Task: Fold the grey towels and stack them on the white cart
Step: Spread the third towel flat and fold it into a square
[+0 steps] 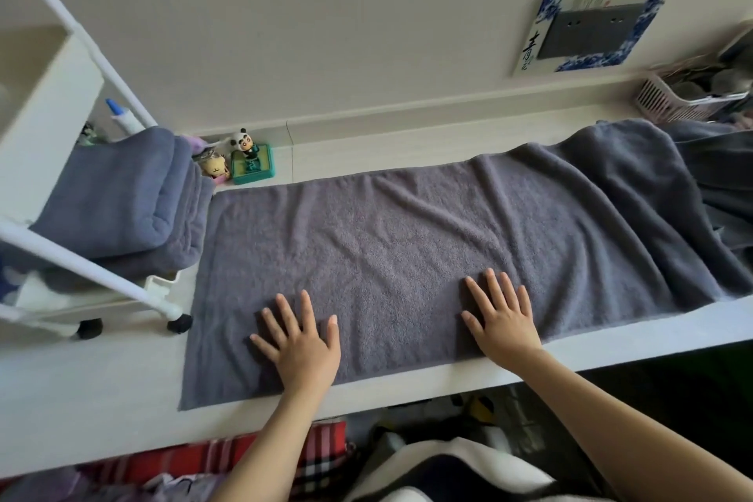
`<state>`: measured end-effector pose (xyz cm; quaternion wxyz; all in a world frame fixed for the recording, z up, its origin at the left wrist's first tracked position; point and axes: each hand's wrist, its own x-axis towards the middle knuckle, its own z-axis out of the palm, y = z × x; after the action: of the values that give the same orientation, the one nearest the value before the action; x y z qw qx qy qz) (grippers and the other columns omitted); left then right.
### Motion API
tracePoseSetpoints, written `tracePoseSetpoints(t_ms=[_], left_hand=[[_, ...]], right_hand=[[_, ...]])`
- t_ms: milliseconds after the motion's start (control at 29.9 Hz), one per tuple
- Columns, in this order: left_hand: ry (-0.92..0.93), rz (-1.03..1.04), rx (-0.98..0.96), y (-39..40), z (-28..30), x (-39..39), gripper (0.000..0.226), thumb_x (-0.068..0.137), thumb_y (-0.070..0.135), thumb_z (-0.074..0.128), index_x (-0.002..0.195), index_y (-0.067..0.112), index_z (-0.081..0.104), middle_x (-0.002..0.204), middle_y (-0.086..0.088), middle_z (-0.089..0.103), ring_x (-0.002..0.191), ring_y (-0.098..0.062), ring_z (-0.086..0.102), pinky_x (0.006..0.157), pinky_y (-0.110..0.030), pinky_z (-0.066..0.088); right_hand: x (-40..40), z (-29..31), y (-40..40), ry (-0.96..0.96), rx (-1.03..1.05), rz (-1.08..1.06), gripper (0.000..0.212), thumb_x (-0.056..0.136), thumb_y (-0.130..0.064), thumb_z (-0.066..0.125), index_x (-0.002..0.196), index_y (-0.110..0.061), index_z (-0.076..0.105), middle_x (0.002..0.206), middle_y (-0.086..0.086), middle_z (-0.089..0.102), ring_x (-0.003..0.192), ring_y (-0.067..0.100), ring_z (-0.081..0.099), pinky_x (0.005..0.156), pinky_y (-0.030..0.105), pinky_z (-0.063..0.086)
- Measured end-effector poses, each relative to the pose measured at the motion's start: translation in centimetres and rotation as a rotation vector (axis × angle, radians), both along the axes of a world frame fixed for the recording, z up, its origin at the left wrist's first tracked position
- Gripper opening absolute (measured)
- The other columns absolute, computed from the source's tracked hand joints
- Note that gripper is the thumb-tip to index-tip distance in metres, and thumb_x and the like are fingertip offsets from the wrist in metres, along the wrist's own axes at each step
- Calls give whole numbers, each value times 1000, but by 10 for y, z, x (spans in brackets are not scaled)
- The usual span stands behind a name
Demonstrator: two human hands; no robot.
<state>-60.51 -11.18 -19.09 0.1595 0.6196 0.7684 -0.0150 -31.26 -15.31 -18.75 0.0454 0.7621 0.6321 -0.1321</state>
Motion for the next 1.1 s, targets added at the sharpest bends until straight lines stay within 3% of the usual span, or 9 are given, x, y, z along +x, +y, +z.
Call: tracePoseSetpoints(t_ms=[167,367,434,568,701,835,968,1102], left_hand=[[7,-130,-1,12,16,33,80,80,64,-7,150,27,-9,158,-10,-16,144,-33,-17,109,-60,-13],[-58,-301,-27,31,37,95,63,97,54,14,152,24,2,159,-10,-8,146,-26,-9,114,-54,-11],[-88,-353,-22,37,41,123,61,98,52,17,152,24,10,159,-10,0,146,-24,-2,115,-52,-9],[-140,-444,-22,53,47,201,56,99,49,21,149,23,23,158,-10,12,145,-23,13,116,-48,-4],[-157,-481,-1,61,51,269,52,99,47,26,145,22,32,155,-11,22,142,-23,22,116,-47,2],[-179,-522,-23,68,50,341,52,99,48,25,144,24,33,155,-9,23,140,-24,25,117,-45,5],[-252,-548,-44,67,50,391,69,88,56,12,143,24,36,154,-9,26,141,-23,24,117,-42,8],[-282,-553,-62,77,52,438,52,99,47,26,143,22,37,153,-10,28,140,-24,26,115,-38,16]], right_hand=[[-8,11,-6,98,94,-18,78,80,-58,-2,150,-28,18,158,1,11,146,19,-1,115,34,-9],[20,23,2,161,186,-132,79,83,-56,5,142,-18,40,152,7,32,142,25,24,116,38,9],[41,30,3,168,198,-173,73,87,-56,9,141,-18,40,151,6,33,141,24,26,115,38,12],[108,39,7,186,258,-285,47,99,-40,36,142,-21,39,151,1,32,141,23,24,115,39,10],[177,47,10,188,336,-376,43,98,-35,43,137,-19,47,146,2,41,136,24,31,113,39,15],[254,50,12,168,475,-509,47,92,-41,38,124,-13,59,132,7,56,122,32,46,103,44,29],[310,51,18,184,509,-634,38,91,-27,58,125,-7,56,131,12,54,121,36,44,100,47,32],[355,53,34,369,365,-716,48,93,-39,52,132,-10,47,127,12,56,116,32,49,94,40,40]])
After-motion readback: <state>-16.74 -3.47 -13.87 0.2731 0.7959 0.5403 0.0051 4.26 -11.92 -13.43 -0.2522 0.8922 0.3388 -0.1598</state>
